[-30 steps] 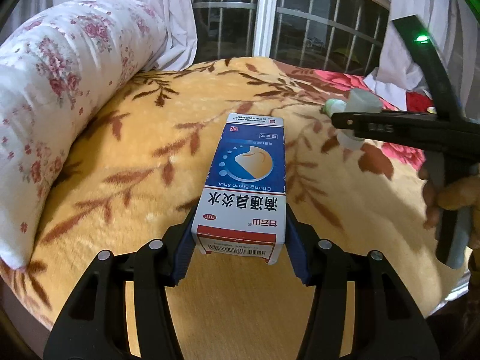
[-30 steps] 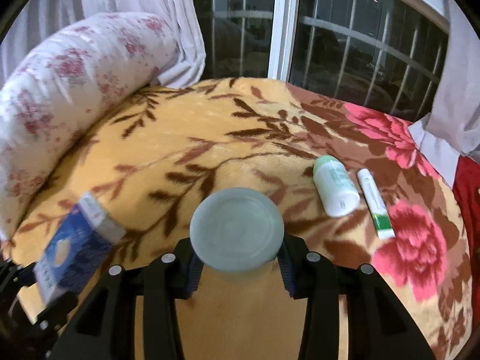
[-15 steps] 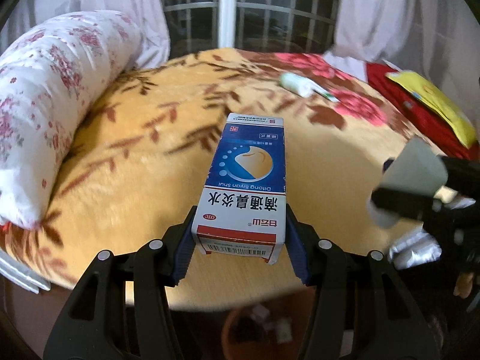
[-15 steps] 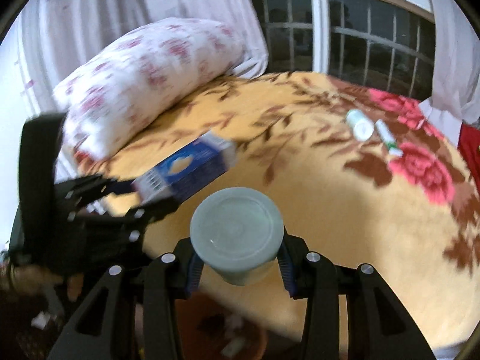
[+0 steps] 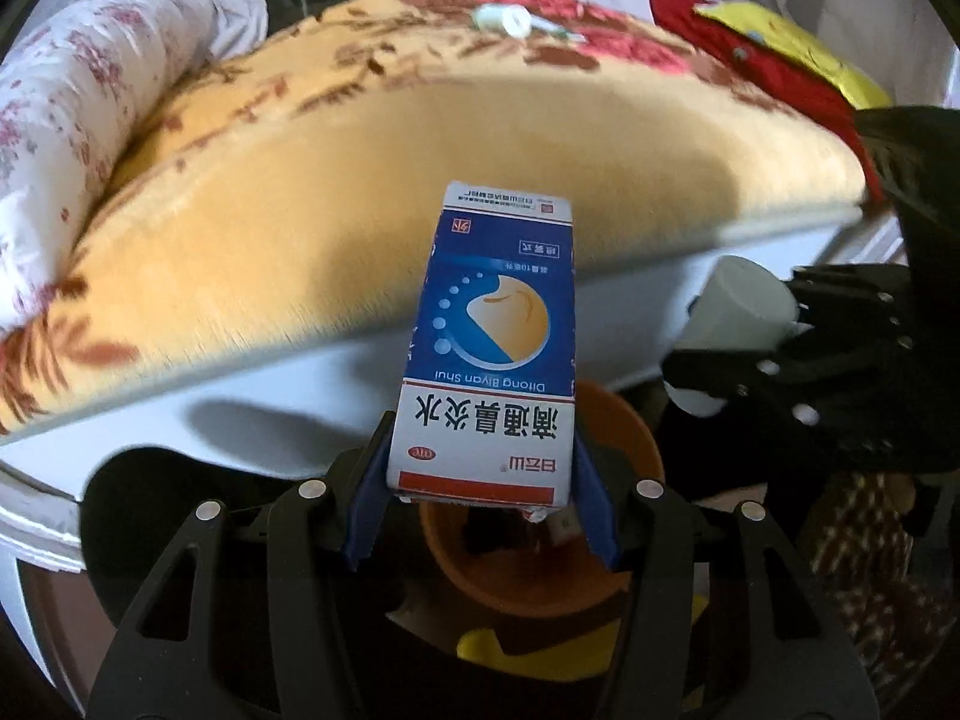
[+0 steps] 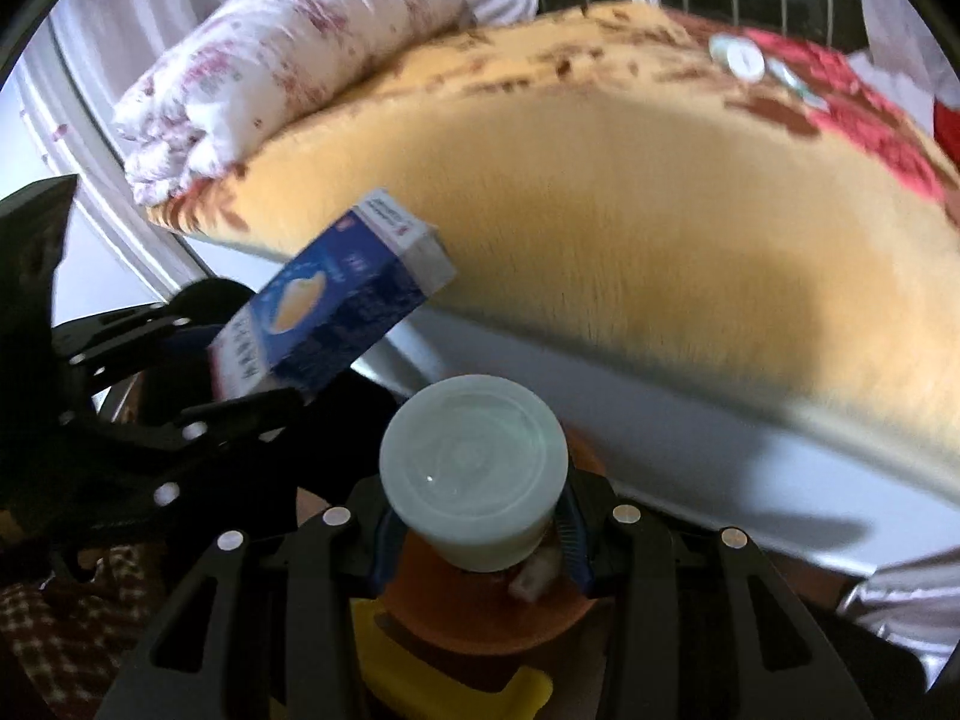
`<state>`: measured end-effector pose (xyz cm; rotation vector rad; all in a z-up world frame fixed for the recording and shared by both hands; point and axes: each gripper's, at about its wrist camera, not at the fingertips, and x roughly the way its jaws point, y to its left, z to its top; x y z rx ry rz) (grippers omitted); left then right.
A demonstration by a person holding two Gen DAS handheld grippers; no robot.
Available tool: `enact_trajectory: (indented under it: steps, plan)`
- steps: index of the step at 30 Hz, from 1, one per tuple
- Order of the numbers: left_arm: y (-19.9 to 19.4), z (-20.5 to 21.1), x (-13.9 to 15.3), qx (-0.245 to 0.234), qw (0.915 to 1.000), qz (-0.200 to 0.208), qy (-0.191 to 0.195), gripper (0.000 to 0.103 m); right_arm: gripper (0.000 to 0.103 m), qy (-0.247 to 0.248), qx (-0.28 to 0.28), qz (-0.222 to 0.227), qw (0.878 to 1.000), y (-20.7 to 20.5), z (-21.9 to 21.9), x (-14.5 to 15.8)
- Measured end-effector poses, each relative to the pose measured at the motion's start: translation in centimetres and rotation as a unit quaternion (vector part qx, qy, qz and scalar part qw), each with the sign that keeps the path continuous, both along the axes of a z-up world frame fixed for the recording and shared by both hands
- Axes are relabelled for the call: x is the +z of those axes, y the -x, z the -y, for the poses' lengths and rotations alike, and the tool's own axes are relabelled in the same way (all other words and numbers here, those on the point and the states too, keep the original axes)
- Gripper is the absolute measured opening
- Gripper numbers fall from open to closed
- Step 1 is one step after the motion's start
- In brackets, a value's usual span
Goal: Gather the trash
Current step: 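Lower the box and pill bottle over the orange bin and release both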
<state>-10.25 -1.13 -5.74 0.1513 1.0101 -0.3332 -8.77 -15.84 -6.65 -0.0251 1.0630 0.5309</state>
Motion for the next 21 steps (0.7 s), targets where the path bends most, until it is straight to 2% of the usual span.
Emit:
enact_trajectory:
  steps: [5,11,15,16,17,18,19,21]
  plan:
    - [1.6,0.6,-2.1,-0.019,0.9991,-0.037,-0.006,0.051,0.042,0.011,0.006,-0.031,0.999,1.0,-0.7,-2.9]
    - [1.5,0.4,-2.4,-0.016,0.9987,-0.048,0.001,0.050,0.042,0.023,0.010,-0.064,0.998,1.2,-1.4,-5.4]
    - [1.0,0.5,-3.5,-0.017,0.9970,-0.076,0.002,0.050,0.044,0.034,0.005,-0.089,0.995,0.9,-1.4,-7.0]
    - [1.0,0.5,-3.6,-0.016,0.9968,-0.079,0.003,0.051,0.049,0.032,0.003,-0.095,0.995,0.8,-1.3,-7.3]
    - [0.9,0.5,-3.7,-0.016,0.9965,-0.082,0.002,0.051,0.069,0.032,0.001,-0.101,0.994,0.8,-1.3,-7.6]
    - [0.9,0.5,-3.8,-0.015,0.9964,-0.084,-0.002,0.053,0.080,0.039,-0.006,-0.100,0.994,0.8,-1.2,-7.6]
    - [0.8,0.6,-3.9,-0.013,0.9964,-0.084,-0.010,0.061,0.081,0.047,-0.017,-0.092,0.994,0.7,-1.1,-7.5]
    - [0.9,0.7,-3.8,-0.009,0.9965,-0.079,-0.026,0.069,0.081,0.046,-0.019,-0.088,0.995,0.7,-0.9,-7.3]
